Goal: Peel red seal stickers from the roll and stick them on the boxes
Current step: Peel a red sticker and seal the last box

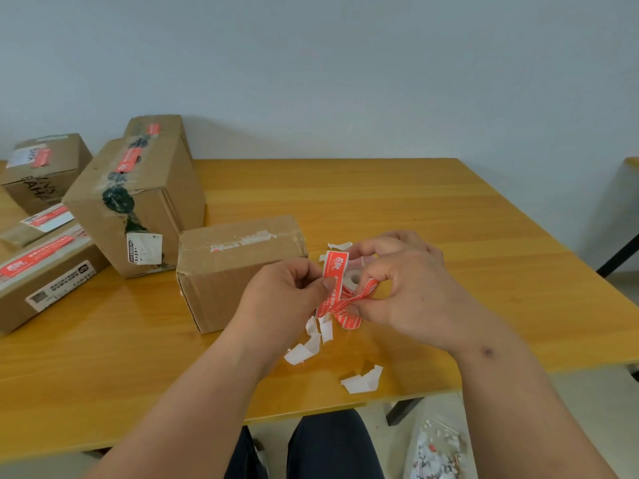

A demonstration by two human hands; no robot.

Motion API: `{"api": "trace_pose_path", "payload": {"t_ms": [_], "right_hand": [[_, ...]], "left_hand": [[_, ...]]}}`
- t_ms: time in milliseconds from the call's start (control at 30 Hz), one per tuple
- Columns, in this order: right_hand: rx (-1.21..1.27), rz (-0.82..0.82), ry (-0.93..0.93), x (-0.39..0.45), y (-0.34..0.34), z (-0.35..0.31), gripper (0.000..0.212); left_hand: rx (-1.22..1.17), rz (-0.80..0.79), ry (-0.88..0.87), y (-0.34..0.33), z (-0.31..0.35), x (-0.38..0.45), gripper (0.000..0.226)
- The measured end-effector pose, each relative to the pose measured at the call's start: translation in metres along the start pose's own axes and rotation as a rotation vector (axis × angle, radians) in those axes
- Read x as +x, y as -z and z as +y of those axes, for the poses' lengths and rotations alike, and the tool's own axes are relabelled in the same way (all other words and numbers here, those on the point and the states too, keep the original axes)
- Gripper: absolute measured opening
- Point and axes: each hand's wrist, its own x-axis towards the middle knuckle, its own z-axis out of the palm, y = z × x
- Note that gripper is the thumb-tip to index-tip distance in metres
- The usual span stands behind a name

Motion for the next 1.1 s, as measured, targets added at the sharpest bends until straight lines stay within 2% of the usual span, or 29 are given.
{"api": "trace_pose_path", "payload": {"t_ms": [133, 433, 667, 733, 800, 867, 933, 967, 1067, 1100], "right_hand": [[0.023, 0.004, 0.005, 0.000, 0.001, -0.002, 0.013], [0.045, -0.004, -0.001, -0.004, 0.002, 0.000, 0.017], [0.025, -0.081, -0.013, -0.011, 0.009, -0.002, 0.011], [0.026, -0.082, -0.026, -0.011, 0.009, -0.002, 0.013], [0.083, -0.027, -0.060, -0.009, 0.012, -0.004, 0.025], [0.168, 0.070, -0.091, -0.004, 0.011, -0.010, 0.042], [0.264, 0.133, -0.105, 0.001, 0.007, -0.019, 0.046], [0.316, 0.147, -0.111, 0.003, 0.004, -0.023, 0.040], [0.409, 0.175, -0.129, 0.007, 0.000, -0.031, 0.002], [0.432, 0.198, -0.134, 0.007, -0.002, -0.032, 0.008]], "left_hand": [[0.041, 0.030, -0.016, -0.001, -0.001, 0.001, 0.019], [-0.002, 0.123, -0.035, 0.000, -0.001, 0.000, 0.019], [-0.126, 0.249, -0.006, 0.009, 0.001, 0.002, 0.012], [-0.168, 0.217, 0.021, 0.012, 0.005, 0.000, 0.010], [-0.153, 0.143, 0.042, 0.014, 0.008, -0.002, 0.010], [-0.067, 0.057, 0.039, 0.015, 0.011, -0.005, 0.011], [0.021, -0.029, 0.028, 0.017, 0.012, -0.010, 0.013], [0.049, -0.068, 0.021, 0.018, 0.012, -0.012, 0.014], [0.046, -0.130, 0.008, 0.022, 0.012, -0.016, 0.013], [0.024, -0.130, 0.013, 0.023, 0.012, -0.017, 0.014]]}}
